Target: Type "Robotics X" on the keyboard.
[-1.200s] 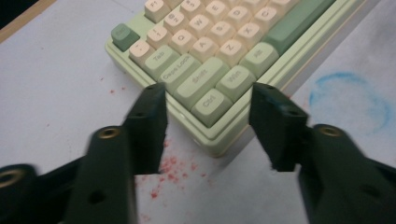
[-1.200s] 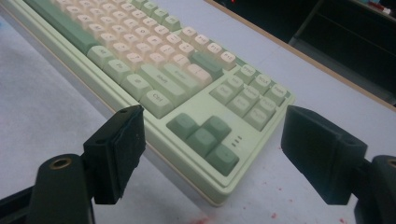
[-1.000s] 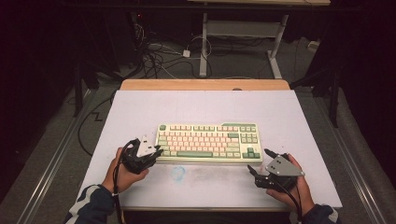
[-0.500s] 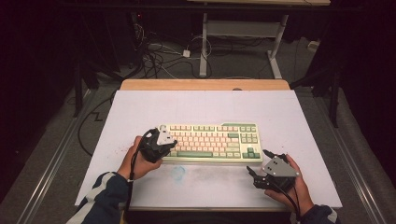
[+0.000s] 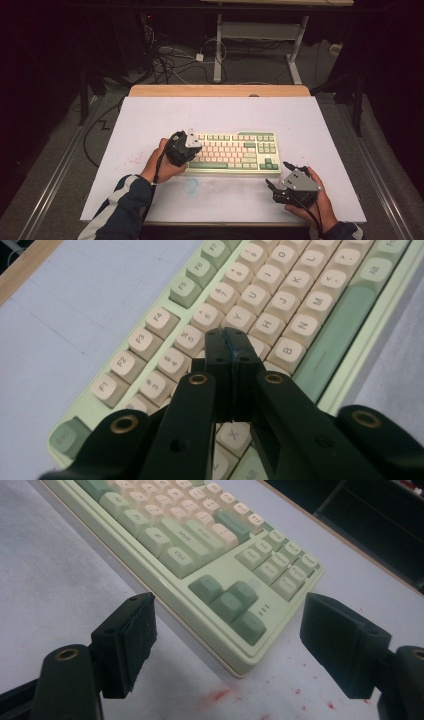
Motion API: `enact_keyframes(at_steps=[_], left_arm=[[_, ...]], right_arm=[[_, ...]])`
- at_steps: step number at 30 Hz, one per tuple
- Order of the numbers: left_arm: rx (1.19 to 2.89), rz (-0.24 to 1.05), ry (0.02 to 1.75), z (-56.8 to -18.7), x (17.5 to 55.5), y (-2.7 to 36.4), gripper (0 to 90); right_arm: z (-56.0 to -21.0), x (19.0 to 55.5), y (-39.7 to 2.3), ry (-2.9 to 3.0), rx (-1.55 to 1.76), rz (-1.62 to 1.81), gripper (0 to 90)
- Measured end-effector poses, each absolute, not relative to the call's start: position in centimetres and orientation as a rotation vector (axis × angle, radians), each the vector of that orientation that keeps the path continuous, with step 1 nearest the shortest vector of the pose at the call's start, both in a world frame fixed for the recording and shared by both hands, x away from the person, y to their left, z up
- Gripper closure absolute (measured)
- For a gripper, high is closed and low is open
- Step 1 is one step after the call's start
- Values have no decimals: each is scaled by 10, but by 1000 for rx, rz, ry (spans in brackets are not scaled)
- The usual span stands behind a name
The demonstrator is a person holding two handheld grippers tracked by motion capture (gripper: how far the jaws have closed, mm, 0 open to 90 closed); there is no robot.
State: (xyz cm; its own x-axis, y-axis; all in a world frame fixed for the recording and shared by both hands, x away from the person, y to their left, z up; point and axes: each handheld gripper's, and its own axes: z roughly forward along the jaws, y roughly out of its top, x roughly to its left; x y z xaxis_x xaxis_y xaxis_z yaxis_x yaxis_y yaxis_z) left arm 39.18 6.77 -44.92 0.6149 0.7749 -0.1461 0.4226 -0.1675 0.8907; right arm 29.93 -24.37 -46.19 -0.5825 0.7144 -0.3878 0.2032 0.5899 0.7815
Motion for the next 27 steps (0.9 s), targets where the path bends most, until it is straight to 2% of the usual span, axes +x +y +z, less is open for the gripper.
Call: enact_keyframes(at_steps=[12, 27], left_arm=[[1844, 435, 972, -459, 406, 48, 854], [1884, 473, 955, -468, 409, 41, 867]], right_arm=[[-463, 300, -243, 2121, 718, 917, 234], [-466, 303, -245, 2103, 730, 890, 244]])
